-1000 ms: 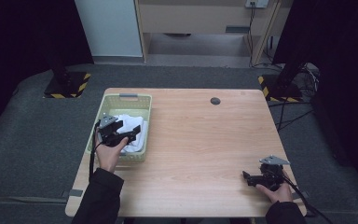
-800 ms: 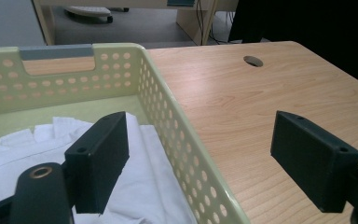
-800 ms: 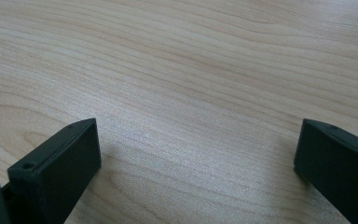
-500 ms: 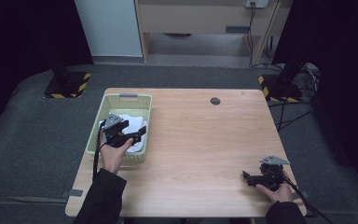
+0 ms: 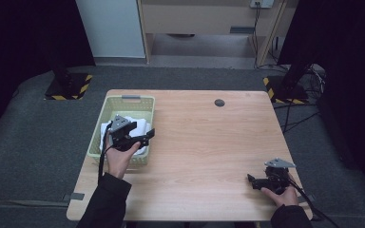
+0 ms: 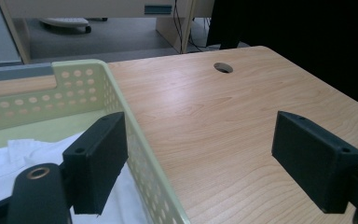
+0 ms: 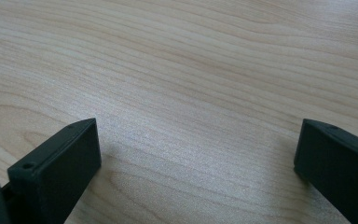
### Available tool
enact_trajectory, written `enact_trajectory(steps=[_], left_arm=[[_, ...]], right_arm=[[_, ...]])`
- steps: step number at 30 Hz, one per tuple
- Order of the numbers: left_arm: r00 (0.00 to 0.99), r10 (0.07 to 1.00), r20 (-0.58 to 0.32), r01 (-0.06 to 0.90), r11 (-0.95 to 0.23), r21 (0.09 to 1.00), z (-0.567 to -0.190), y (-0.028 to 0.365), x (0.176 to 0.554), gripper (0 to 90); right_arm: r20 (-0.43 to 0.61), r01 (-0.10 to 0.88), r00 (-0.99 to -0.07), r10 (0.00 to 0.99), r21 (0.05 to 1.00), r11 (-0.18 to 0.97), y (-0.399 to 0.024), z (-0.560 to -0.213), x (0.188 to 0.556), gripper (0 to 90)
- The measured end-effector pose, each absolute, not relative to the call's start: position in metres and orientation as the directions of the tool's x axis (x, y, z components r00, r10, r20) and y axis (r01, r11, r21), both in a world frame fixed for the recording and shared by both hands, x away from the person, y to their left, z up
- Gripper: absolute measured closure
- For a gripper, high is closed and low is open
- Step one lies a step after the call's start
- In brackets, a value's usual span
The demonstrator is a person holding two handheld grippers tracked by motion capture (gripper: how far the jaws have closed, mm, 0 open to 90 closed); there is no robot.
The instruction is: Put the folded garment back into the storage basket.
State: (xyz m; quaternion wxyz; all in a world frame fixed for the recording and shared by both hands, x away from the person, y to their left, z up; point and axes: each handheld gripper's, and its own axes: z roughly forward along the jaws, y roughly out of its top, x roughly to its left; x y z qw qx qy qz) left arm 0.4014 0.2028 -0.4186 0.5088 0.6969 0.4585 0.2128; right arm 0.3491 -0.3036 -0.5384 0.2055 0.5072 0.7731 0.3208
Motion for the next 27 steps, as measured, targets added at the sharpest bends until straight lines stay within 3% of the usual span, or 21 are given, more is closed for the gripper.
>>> enact_trajectory(steps=[27], left_arm=[[0.567, 0.812, -0.136, 0.401, -0.129, 0.907, -0.417, 0.173, 0.394, 16.7]], right_arm=[[0.008, 0.652, -0.401, 0.916, 0.704, 0.28, -0.304, -0.538, 0.349, 0.6]])
